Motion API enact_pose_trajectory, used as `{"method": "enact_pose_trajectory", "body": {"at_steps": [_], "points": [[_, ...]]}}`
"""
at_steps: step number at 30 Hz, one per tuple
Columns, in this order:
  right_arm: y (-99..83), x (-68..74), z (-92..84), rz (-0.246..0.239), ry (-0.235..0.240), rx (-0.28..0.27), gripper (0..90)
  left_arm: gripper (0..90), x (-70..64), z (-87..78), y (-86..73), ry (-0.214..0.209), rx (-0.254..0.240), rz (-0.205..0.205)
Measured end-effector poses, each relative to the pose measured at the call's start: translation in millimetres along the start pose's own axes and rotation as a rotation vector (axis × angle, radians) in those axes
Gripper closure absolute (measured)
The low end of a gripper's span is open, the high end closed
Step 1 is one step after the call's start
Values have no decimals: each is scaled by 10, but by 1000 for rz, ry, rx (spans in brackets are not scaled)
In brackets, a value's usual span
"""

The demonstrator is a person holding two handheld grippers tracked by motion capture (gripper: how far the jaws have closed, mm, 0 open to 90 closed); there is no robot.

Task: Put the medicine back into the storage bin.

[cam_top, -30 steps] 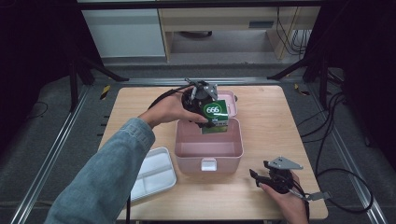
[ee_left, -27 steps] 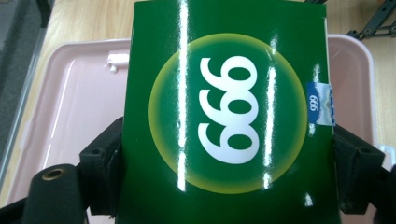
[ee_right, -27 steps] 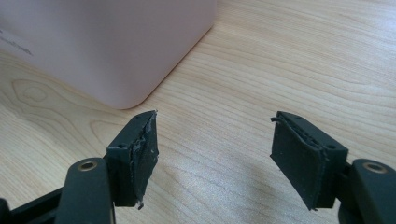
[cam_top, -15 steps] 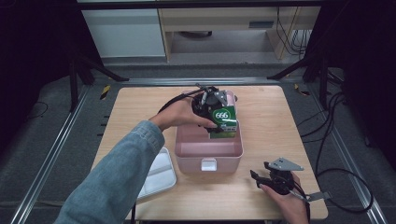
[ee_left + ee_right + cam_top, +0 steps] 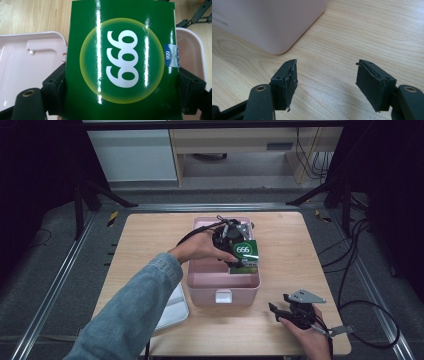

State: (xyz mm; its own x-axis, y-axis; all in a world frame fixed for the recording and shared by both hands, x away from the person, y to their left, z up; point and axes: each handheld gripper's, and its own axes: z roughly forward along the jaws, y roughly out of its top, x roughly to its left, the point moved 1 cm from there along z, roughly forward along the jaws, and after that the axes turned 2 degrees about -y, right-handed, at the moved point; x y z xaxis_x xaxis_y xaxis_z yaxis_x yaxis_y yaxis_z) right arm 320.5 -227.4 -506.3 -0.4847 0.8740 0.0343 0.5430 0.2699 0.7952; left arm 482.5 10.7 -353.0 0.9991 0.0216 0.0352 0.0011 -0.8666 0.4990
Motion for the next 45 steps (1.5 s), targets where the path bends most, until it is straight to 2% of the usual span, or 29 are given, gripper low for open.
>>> {"method": "enact_pose_trajectory", "body": {"at_steps": [16, 24, 45], "points": [[9, 7, 8, -1, 4, -2, 332, 164, -39, 206, -80, -25, 14, -10], [7, 17, 23, -7, 6, 4, 331, 163, -55, 269, -139, -29, -3, -28], [9, 16, 26, -6, 10, 8, 330, 160, -50, 532, -262, -38, 13, -41]]}}
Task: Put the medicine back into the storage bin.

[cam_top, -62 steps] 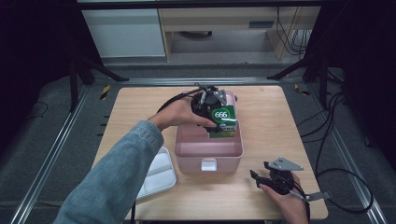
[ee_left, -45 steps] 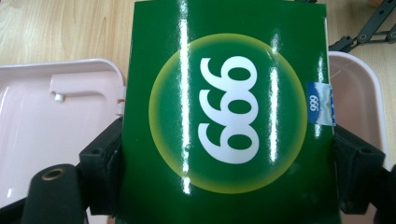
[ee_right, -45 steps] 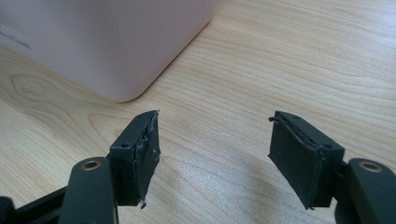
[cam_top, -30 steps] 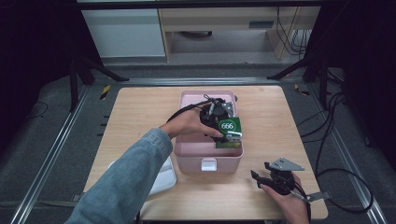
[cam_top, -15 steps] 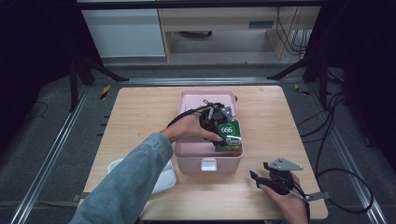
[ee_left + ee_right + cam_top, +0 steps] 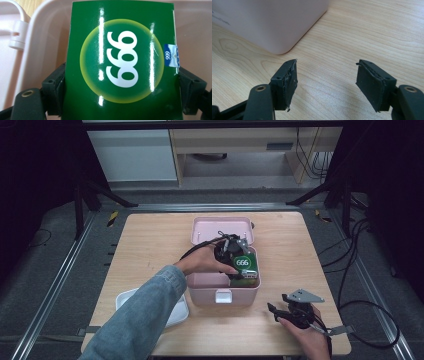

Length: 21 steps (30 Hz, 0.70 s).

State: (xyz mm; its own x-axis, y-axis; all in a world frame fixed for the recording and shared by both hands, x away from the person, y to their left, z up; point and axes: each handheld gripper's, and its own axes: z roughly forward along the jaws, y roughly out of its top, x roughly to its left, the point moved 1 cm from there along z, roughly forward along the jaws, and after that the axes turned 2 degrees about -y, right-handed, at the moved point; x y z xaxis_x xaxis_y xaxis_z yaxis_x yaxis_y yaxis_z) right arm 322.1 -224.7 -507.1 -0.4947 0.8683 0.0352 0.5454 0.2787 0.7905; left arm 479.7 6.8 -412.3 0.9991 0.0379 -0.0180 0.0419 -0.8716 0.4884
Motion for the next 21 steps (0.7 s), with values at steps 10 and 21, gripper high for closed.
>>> {"method": "enact_pose_trajectory", "body": {"at_steps": [10, 21], "points": [[-1, -3, -2, 0, 1, -3, 329, 158, -1, 141, -54, -9, 26, 2], [-4, -10, -7, 3, 1, -3, 329, 156, 2, 242, -109, -11, 31, 0]]}}
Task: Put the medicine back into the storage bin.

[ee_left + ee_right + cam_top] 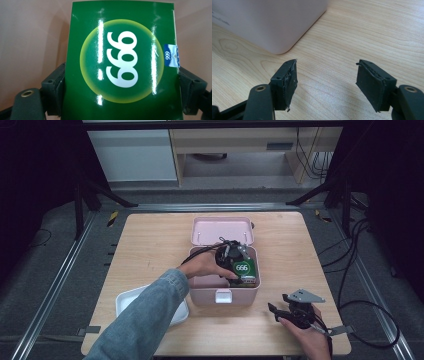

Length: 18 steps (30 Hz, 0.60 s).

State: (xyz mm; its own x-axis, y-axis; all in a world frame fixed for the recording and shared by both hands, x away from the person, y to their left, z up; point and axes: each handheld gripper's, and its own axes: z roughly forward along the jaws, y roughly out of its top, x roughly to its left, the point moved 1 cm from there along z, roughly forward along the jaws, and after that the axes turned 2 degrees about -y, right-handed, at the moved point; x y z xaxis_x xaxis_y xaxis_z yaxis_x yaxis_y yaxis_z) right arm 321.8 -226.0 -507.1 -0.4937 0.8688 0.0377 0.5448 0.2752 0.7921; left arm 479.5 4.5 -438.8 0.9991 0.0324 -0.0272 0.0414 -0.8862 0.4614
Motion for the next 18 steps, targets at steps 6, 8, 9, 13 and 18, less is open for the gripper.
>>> {"method": "enact_pose_trajectory", "body": {"at_steps": [6, 8, 9, 13, 18], "points": [[-3, 6, 7, -3, 3, 2, 328, 155, -5, 40, -23, -5, 1, -3], [-4, 4, 8, -3, 2, 3, 327, 154, -7, 39, -27, -5, -2, -2], [-4, 4, 7, 1, 3, 6, 326, 154, -12, 43, -29, -6, -6, -7], [-4, 6, 10, 2, 3, 6, 325, 153, -4, 50, -29, 0, -10, -3], [-4, 10, 15, -3, 4, 7, 323, 153, 1, 58, -37, 0, -10, -2]]}}
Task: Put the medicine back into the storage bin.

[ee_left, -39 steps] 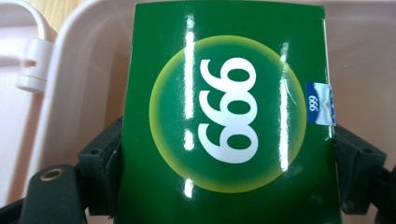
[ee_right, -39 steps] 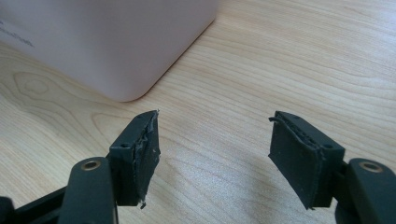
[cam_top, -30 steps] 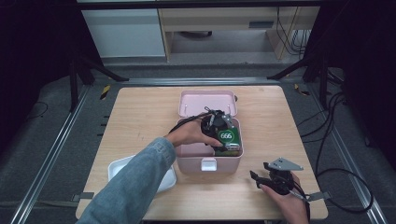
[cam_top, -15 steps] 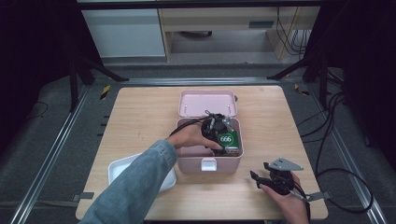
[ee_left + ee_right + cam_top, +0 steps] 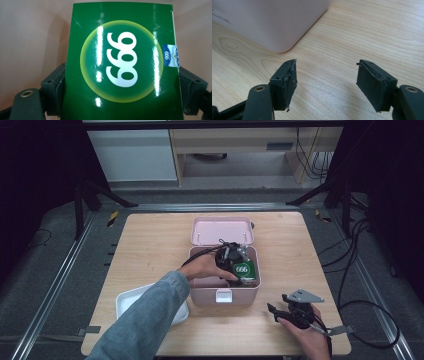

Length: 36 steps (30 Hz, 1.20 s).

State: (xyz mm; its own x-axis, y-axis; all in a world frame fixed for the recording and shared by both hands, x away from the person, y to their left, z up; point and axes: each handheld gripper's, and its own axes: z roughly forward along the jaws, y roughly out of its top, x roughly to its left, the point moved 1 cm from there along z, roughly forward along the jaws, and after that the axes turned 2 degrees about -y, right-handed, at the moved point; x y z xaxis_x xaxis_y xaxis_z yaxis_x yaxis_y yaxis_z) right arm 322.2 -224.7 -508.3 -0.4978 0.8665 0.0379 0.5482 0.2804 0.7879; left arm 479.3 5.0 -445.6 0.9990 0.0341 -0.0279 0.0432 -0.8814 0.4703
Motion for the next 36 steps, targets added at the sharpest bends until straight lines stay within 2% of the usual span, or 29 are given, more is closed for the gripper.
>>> {"method": "enact_pose_trajectory", "body": {"at_steps": [7, 17, 26, 33, 36], "points": [[0, 3, 3, 1, 3, 1, 322, 152, 0, 42, -7, -7, 12, 2], [1, 9, 10, -4, 5, 2, 321, 152, -8, 66, -31, -7, -1, -10], [1, 25, 23, -18, 9, 9, 308, 149, -4, 79, -49, -13, 27, -5], [-4, 42, 36, -21, 20, 22, 285, 139, -28, 72, -35, -1, 38, -12], [-6, 53, 42, -31, 22, 26, 277, 125, -55, 15, -22, 3, 27, -11]]}}
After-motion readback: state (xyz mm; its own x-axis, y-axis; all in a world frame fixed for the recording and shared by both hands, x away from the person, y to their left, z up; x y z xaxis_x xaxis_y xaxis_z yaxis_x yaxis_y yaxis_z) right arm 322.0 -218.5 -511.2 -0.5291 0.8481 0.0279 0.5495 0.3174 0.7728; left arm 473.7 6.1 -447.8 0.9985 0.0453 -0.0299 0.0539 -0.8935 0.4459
